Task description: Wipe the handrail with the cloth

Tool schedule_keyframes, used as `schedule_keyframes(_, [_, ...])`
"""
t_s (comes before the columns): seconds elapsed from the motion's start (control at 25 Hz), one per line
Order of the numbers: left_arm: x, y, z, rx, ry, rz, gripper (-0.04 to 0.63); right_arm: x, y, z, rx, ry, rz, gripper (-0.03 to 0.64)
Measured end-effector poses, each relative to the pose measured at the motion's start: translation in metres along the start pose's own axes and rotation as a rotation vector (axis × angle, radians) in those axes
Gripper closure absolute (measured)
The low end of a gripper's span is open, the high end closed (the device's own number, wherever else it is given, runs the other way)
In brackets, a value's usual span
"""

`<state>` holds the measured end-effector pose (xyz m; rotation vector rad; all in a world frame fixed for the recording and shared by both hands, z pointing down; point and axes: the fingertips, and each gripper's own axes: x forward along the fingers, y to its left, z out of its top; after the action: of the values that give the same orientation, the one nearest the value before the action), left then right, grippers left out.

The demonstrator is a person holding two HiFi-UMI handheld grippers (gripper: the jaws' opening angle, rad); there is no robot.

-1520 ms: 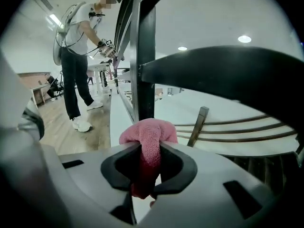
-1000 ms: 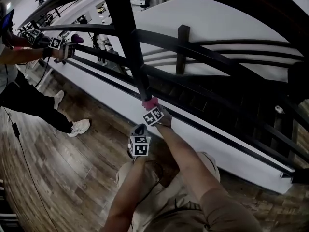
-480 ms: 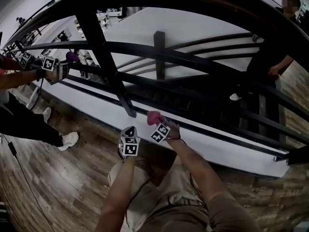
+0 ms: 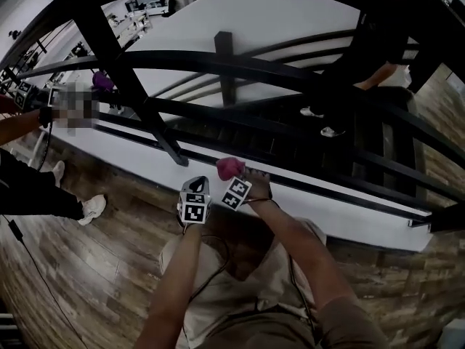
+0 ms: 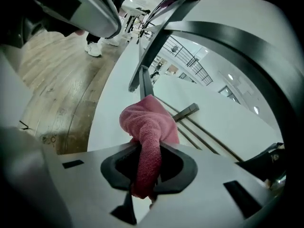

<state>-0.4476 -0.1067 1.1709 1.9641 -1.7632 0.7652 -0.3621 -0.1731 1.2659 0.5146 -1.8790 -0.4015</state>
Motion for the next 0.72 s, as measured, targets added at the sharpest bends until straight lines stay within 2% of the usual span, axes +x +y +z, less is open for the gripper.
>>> schedule_keyframes(0.2, [0.01,-0.05,0.02,0.112,-0.007,-0.072,0.578,-0.023,-0.012,-0.071,0.007,0.08,0.066,0.546])
schedule_keyframes(0.36, [0.016,-0.095,0.039,0.135,-0.031,-0.145,0.578,-0.046,-0.019,-0.137,0.004,0.122,0.095,0.546])
schedule_keyframes(0.48, [0.018,-0.145,0.046,0.162,-0.036,-0.209,0.578,-0.067,-0.024,-0.191,0.031,0.163,0.117,0.546])
schedule_keyframes(0.6, [0.022,-0.196,0.059,0.221,-0.047,-0.271,0.578,-0.084,-0.034,-0.241,0.055,0.194,0.112,0.546])
schedule_keyframes(0.72, [0.027,-0.243,0.072,0.26,-0.063,-0.335,0.578,-0.1,-0.042,-0.288,0.14,0.235,0.124,0.546])
